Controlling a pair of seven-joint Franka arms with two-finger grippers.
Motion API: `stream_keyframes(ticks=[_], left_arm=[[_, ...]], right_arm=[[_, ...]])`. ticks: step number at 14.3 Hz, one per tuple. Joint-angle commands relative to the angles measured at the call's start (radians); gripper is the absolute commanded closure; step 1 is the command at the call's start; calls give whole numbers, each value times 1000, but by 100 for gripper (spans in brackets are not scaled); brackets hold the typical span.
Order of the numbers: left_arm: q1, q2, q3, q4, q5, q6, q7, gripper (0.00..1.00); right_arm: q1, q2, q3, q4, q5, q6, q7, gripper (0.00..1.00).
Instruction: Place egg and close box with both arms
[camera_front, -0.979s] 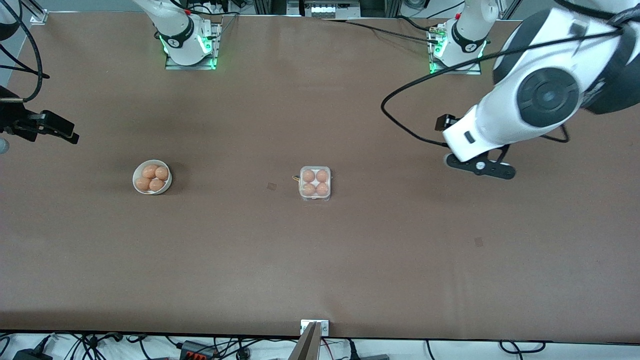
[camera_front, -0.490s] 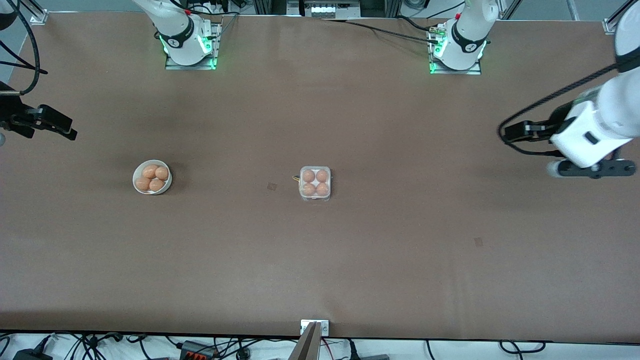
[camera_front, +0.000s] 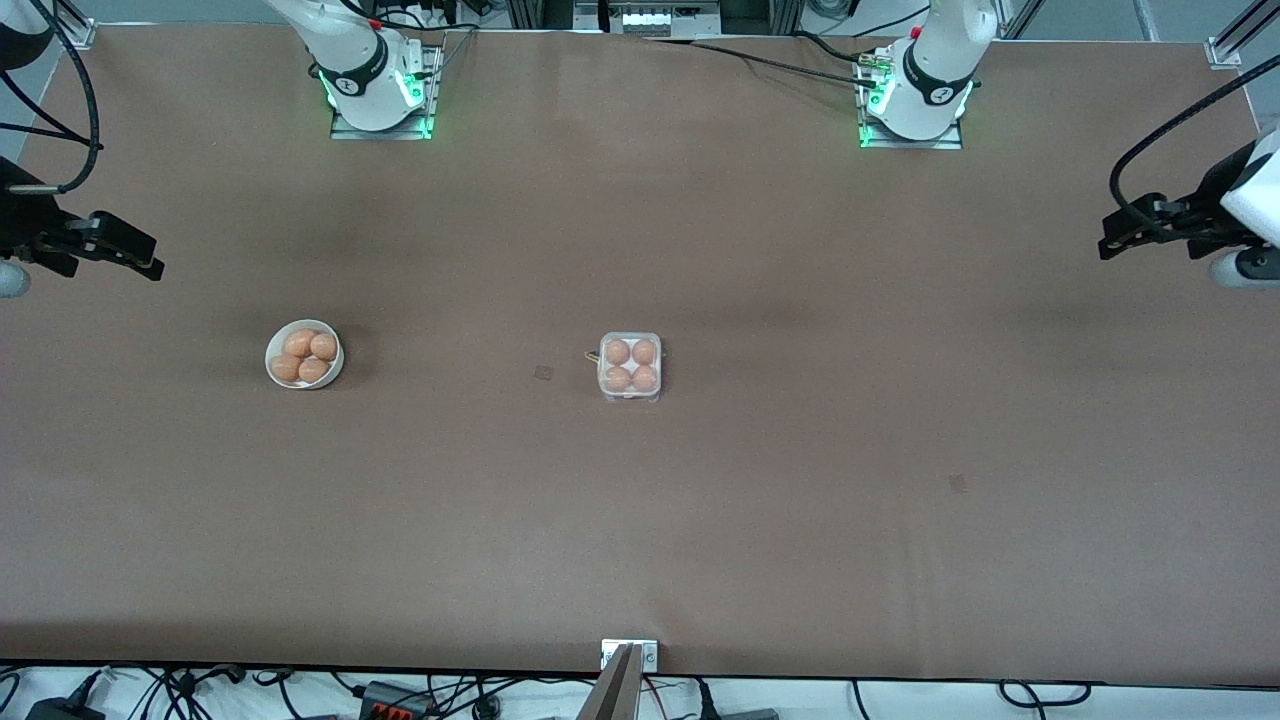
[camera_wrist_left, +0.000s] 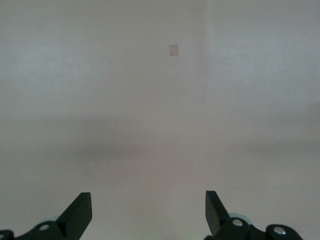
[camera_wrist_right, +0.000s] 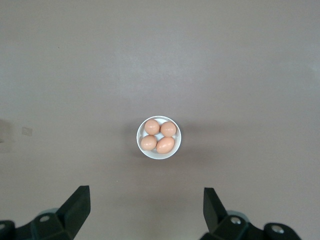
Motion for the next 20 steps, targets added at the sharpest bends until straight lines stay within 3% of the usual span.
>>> stream_keyframes(ticks=[1,4,10,17,20], left_arm=[[-29,-36,18,-49,2,58,5,0],[-29,-82,12,-86,5,66,-6,0],[-24,-89,1,-66,4,26,3,0],[-29,-76,1,-51,-10,0,-6,0],[-29,-15,-34,-48,1,49,-7,0]], right_arm=[[-3,-18,7,-13,-16,7,-9,0],[-3,-19,7,-13,-16,1,-8,0],[-13,-19,9,-13,-16,3,-9,0],[-8,-24,7,-20,-16,-8,-18,0],[-8,-24,6,-20,-15,-16,-15,0]])
